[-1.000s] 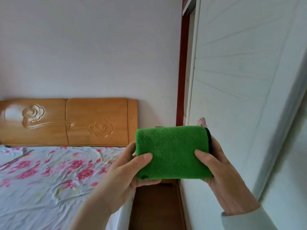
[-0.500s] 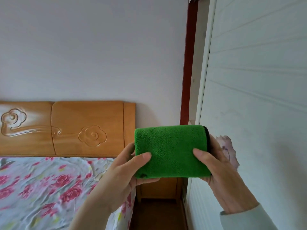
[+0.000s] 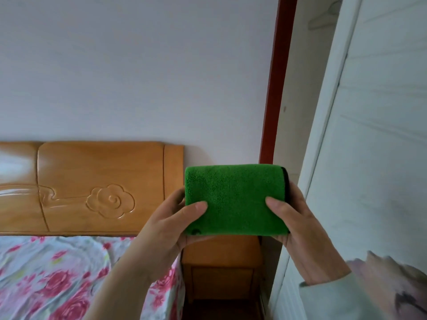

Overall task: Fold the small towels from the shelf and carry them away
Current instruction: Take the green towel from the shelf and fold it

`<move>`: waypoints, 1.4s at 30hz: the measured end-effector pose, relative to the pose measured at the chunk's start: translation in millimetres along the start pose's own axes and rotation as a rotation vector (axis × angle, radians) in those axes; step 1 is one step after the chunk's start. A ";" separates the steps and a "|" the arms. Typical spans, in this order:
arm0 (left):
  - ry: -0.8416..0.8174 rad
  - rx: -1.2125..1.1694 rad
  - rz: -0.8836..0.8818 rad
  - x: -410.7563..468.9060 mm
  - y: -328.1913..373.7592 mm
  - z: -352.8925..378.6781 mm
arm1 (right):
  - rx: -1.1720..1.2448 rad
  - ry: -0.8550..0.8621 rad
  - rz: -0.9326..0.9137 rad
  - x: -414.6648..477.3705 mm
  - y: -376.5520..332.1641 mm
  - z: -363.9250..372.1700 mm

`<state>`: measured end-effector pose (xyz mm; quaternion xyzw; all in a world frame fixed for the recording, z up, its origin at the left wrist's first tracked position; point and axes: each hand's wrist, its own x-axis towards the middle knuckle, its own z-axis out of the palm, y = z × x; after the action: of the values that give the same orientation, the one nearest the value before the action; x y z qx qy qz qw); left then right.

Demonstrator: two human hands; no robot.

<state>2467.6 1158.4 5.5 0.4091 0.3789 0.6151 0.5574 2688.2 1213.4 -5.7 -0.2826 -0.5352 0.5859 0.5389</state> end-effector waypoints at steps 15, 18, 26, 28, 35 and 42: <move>0.051 0.017 0.033 261.0 -12.1 -61.8 | 0.010 0.018 0.057 263.0 74.1 -25.7; 0.078 0.032 0.033 319.1 -15.3 -73.5 | -0.035 0.008 0.076 321.1 87.2 -35.3; 0.140 0.080 -0.016 431.8 -25.7 -121.2 | -0.059 -0.010 0.140 436.3 138.4 -37.4; 0.154 0.086 -0.040 458.2 -31.8 -138.0 | -0.082 -0.007 0.161 461.4 157.5 -34.1; 0.154 0.052 -0.147 540.7 -64.1 -202.4 | -0.067 0.075 0.231 530.0 228.6 -24.0; 0.165 0.034 -0.264 598.4 -107.9 -249.6 | -0.032 0.144 0.349 575.4 292.5 -28.7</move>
<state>2250.8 1761.7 -140.0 0.3133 0.4841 0.5615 0.5935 2468.8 1805.0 -144.6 -0.4211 -0.4473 0.6400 0.4615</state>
